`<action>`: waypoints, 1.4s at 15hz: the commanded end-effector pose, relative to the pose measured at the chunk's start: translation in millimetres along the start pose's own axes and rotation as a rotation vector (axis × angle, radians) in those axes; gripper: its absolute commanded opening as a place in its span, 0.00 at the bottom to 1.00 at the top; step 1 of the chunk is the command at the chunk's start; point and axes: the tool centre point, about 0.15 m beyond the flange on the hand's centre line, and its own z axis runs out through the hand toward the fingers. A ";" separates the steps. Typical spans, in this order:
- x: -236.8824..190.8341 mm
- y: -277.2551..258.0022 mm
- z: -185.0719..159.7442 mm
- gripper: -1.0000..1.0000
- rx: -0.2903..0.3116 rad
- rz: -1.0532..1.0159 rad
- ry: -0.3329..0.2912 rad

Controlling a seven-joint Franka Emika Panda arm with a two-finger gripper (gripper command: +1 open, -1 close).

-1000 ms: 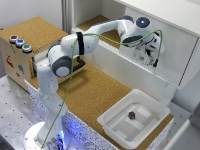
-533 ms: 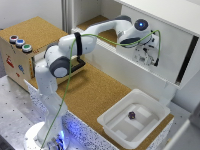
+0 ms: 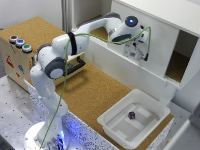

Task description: Push the door to the left side

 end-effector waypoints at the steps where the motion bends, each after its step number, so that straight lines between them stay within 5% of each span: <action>1: 3.6 -98.4 31.6 0.00 -0.151 -0.032 0.055; 13: 47.9 -251.1 48.1 0.00 0.058 -0.253 0.084; 18: 60.4 -281.6 42.0 0.00 0.078 -0.304 0.117; 19: 64.5 -278.3 35.9 1.00 0.036 -0.286 0.107; 21: 63.2 -262.4 27.6 1.00 -0.029 -0.249 0.089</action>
